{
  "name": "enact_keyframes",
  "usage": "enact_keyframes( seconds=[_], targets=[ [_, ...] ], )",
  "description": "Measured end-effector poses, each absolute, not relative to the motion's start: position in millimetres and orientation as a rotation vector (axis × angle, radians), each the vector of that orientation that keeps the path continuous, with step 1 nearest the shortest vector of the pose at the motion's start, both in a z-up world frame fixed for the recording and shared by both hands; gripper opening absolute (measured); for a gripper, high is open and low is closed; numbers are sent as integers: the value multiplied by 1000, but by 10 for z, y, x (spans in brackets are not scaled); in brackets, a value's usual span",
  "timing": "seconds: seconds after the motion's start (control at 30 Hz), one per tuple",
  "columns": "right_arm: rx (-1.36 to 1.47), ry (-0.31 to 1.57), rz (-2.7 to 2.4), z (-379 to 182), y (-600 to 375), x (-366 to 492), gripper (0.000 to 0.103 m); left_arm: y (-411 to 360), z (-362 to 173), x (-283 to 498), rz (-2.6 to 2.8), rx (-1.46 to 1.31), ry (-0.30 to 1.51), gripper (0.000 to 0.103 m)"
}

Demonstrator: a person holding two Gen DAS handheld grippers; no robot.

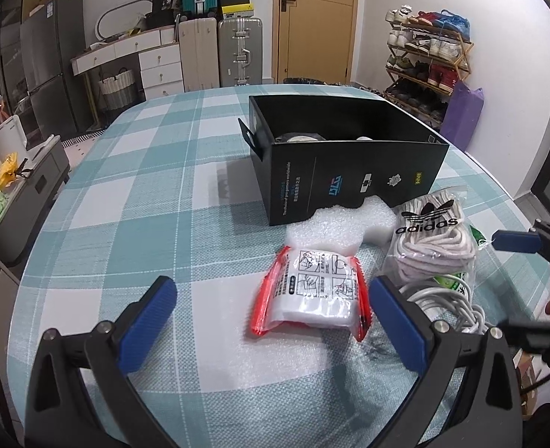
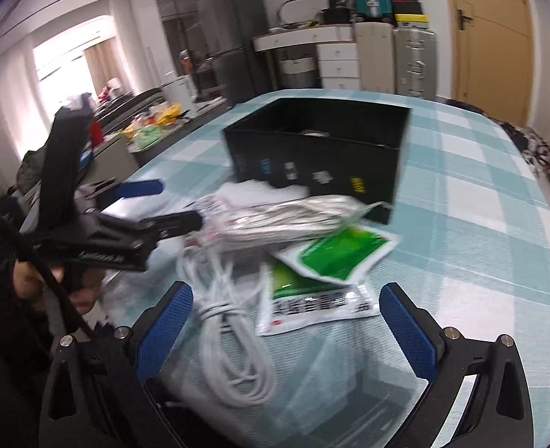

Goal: Organize soft objects
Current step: 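Grasp the coiled white cable with the right tool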

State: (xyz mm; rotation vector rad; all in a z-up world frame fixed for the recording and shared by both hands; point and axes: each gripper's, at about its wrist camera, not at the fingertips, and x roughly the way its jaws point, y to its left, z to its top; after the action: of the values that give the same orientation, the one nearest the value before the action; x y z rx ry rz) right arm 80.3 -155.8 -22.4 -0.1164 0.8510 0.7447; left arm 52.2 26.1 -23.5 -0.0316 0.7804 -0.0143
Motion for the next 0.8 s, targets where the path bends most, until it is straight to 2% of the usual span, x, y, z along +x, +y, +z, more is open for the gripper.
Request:
enact_keyframes(
  seconds=[0.13,0.27,0.37,0.67,0.77,0.8],
  targets=[
    [-133,859,798,-263,-1431,737,100,255,-232,514,-15,-31,780,103],
    [-170,882,835,-344,-1308,688,85,248,-230,495,-16,-25,779,103],
    [-184,879,860,-369,-1256,650,82,245,-241,504,-18,-25,784,103],
    [-273,847,875,-451,-1031,565,60,212,-270,517,-18,-27,793,103],
    [-273,840,875,-452,-1037,575,49,224,-278,519,-21,-36,792,103],
    [-283,831,872,-453,-1045,576,49,221,-280,521,-18,-32,793,103]
  ],
)
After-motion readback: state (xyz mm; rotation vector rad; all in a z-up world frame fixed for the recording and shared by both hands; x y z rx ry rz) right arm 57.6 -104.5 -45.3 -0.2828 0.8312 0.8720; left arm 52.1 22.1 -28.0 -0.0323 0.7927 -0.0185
